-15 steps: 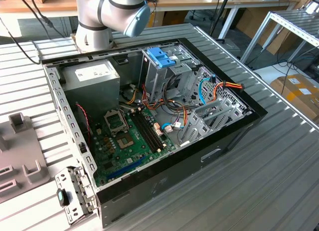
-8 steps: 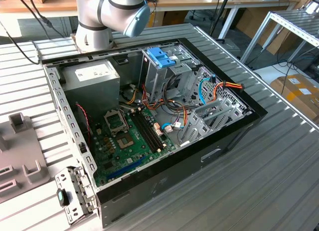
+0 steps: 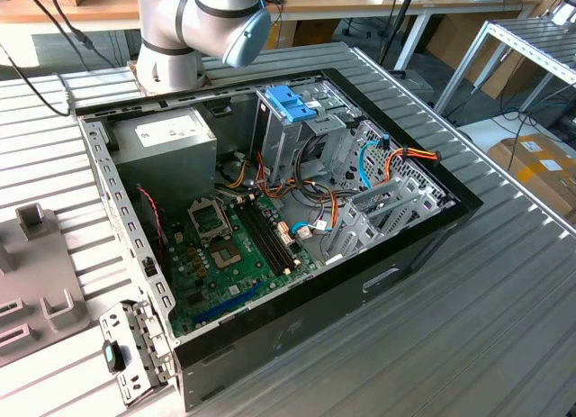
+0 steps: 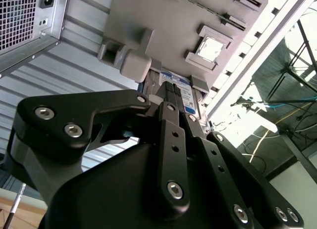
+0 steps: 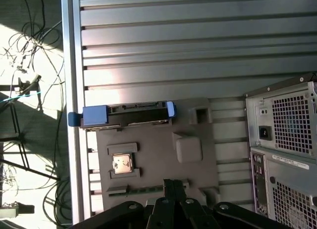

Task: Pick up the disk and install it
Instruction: 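Reach for the disk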

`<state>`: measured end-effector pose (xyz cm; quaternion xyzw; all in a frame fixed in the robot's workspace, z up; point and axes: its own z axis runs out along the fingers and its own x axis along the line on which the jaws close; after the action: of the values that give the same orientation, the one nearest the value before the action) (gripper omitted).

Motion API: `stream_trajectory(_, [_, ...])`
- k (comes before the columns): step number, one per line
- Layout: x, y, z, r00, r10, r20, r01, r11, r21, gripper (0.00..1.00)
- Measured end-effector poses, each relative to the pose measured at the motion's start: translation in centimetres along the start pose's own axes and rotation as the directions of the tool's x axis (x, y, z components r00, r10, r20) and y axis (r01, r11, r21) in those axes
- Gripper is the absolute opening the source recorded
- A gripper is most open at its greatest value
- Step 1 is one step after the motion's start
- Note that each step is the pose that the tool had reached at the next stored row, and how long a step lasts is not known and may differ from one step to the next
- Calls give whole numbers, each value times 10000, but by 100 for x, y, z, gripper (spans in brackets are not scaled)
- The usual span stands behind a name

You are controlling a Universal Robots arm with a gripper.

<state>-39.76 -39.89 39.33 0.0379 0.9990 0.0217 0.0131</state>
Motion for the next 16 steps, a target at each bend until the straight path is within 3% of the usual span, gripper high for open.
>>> stream_trajectory(16, [52, -4, -1, 10000, 0, 1, 0, 10000, 0, 11])
